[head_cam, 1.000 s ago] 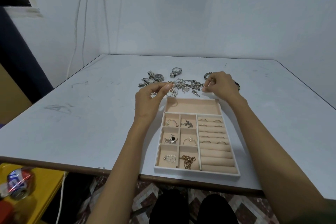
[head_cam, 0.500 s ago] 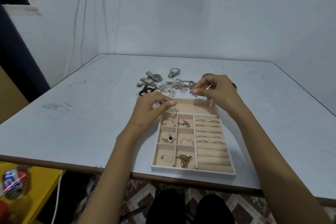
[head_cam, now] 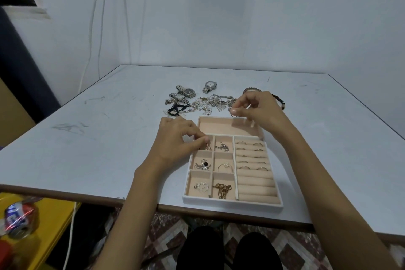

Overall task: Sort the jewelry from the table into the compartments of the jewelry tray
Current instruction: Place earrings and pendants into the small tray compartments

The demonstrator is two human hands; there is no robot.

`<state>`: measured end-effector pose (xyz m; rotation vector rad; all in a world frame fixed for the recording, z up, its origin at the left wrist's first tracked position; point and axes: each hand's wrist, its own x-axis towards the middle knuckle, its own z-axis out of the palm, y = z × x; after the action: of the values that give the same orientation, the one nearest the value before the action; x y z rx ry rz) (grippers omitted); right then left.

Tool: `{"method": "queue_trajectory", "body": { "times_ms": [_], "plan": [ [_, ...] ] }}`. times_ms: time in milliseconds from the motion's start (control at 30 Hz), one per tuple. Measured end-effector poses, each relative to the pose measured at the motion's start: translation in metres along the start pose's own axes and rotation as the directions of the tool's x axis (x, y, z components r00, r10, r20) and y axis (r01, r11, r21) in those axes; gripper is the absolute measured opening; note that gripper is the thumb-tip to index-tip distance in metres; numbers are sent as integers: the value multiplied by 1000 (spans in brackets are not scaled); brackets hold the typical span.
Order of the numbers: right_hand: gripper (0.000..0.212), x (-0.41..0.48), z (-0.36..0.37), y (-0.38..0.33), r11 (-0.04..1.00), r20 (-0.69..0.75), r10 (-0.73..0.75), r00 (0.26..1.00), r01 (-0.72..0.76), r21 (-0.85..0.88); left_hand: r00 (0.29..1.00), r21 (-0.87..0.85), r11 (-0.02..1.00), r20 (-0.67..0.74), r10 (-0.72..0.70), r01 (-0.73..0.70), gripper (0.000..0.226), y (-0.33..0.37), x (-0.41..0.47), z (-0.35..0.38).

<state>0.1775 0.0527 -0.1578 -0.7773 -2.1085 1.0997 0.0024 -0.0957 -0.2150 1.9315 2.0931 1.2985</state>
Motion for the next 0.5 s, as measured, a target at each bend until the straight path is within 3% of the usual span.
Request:
{"method": "queue_trajectory", "body": {
  "times_ms": [167,400,500],
  "plan": [
    [11,1,2,1,1000,9,9,1000,-9,-11,1000,24,1000,-14,21,-20,24,1,2,-2],
    [10,0,4,0,999,45,-7,999,9,-38,1000,13,1000,-21,1,-1,9,4,2,-1],
    [11,0,5,1,999,64,2,998,2,-53,994,-58,998,-101,-36,30,9,6,1,-3]
  ]
}}
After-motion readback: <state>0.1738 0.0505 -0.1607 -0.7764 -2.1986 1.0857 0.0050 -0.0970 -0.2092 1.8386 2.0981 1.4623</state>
